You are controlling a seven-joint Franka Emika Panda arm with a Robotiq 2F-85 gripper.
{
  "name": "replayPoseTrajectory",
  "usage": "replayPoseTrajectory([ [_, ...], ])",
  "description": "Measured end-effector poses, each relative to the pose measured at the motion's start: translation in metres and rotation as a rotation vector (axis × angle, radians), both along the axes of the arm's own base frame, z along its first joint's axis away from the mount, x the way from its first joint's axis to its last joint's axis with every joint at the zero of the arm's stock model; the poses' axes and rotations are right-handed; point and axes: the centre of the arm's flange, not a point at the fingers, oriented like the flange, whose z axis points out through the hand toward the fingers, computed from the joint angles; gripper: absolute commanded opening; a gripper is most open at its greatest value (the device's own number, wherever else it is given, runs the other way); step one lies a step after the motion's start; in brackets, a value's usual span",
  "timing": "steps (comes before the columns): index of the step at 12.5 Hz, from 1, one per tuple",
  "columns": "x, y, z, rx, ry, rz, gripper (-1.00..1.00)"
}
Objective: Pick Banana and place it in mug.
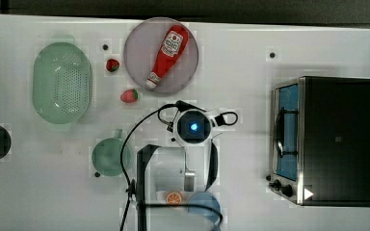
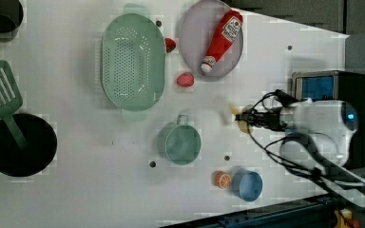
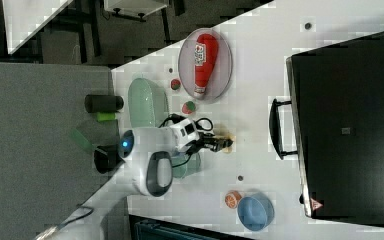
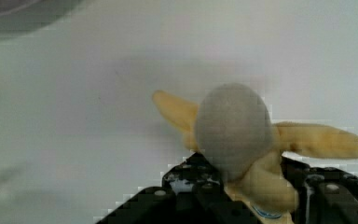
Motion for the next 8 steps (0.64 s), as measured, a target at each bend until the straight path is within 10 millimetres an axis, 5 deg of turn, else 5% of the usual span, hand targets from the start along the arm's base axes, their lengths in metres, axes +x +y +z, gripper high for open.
replayPoseTrajectory([
  [3, 0.013, -0.011, 0.077, -0.005, 0.047, -0.003, -0.28],
  [8, 0.029, -0.019, 0.233, 0.002, 0.041, -0.022, -0.28],
])
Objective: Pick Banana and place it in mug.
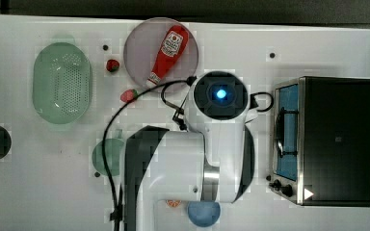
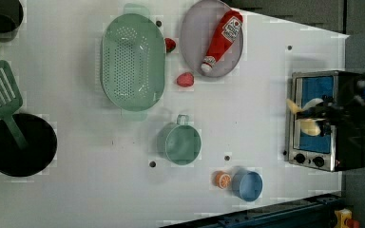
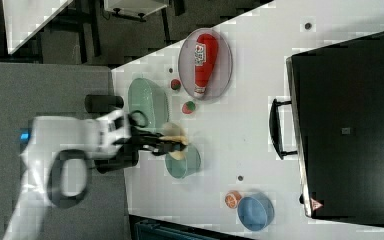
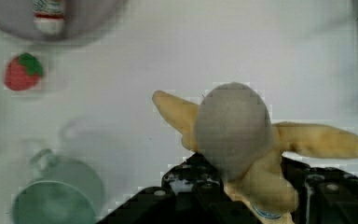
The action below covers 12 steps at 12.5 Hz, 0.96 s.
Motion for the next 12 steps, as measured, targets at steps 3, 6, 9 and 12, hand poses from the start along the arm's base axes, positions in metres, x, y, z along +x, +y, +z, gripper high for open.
replayPoseTrajectory([
  [3, -0.002, 0.027, 0.053, 0.038, -0.095, -0.006, -0.28],
  [6, -0.006, 0.099, 0.044, 0.049, -0.073, -0.04, -0.28],
  [9, -0.023, 0.201, 0.003, 0.021, -0.036, -0.069, -0.28],
  [12, -0.055, 0.277, -0.048, 0.036, -0.058, -0.063, -0.28],
])
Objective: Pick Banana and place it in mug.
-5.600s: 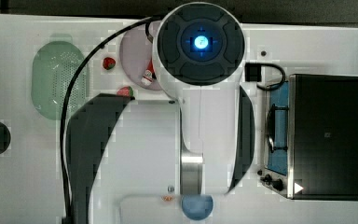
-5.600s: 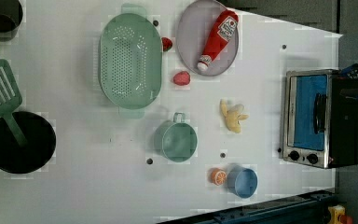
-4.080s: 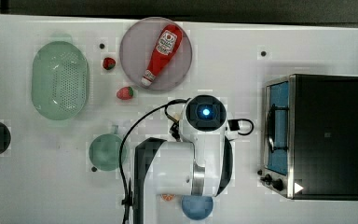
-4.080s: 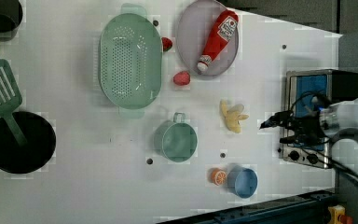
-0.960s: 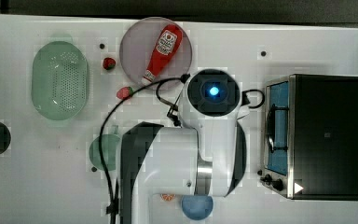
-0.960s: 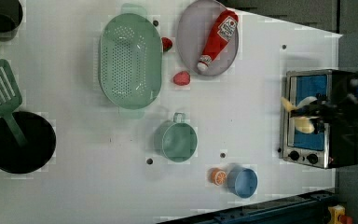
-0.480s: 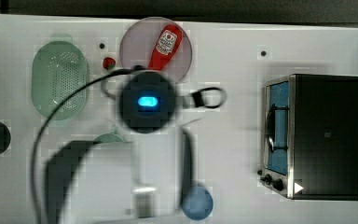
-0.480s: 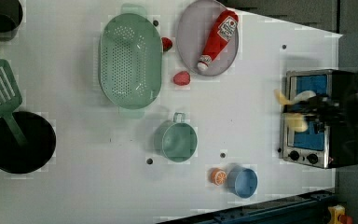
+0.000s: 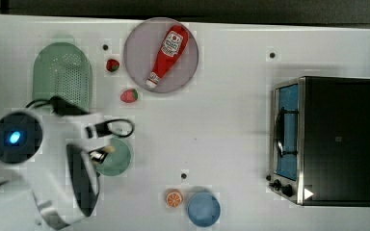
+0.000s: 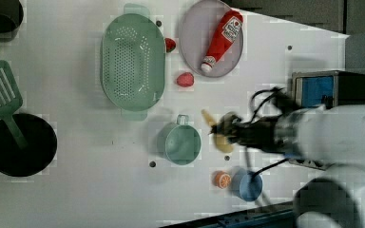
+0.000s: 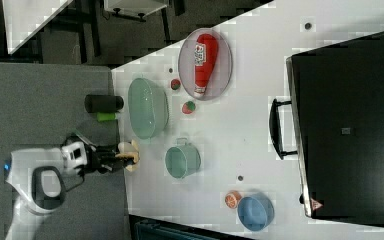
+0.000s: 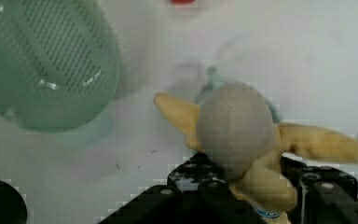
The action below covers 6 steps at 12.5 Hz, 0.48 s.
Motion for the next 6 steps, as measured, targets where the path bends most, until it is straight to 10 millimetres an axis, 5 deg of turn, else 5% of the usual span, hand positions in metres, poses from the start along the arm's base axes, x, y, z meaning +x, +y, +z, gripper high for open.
replayPoseTrajectory([
  [3, -0.015, 0.022, -0.049, 0.036, -0.033, -0.053, -0.28],
  [6, -0.008, -0.001, -0.105, 0.038, 0.007, -0.137, -0.2],
])
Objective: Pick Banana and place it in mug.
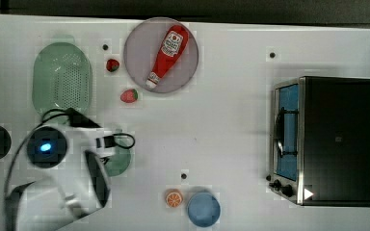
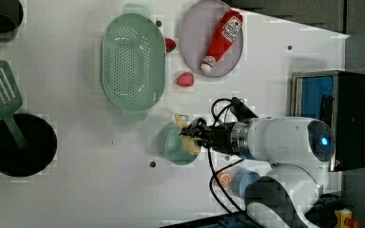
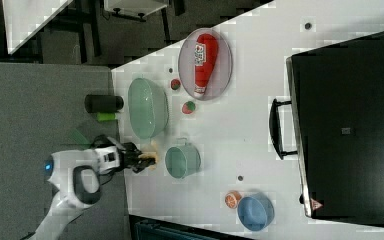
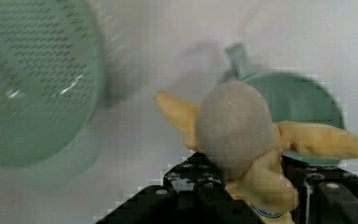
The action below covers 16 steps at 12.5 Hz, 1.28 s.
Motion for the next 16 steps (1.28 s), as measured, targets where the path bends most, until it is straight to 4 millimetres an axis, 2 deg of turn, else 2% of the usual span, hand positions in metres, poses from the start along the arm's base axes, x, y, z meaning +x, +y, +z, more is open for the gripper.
replayPoseTrajectory([
  [2, -0.003, -0.023, -0.037, -0.018, 0.068, -0.067, 0.22],
  [4, -0.004, -0.033, -0.066, -0.027, 0.131, -0.091, 0.67],
  [5, -0.003, -0.037, -0.071, -0.026, 0.143, -0.103, 0.9],
  [6, -0.001, -0.038, -0.068, -0.02, 0.132, -0.107, 1.0],
  [7, 0.003, -0.036, -0.059, -0.013, 0.096, -0.107, 1.0],
  [10, 0.013, -0.034, -0.023, -0.006, 0.015, -0.108, 1.0],
  [12, 0.014, -0.038, 0.018, -0.025, 0.037, -0.119, 1.0],
  [14, 0.021, -0.047, 0.073, -0.043, 0.044, -0.128, 1.0],
  [16, 0.044, -0.069, 0.143, -0.043, 0.043, -0.116, 1.0],
])
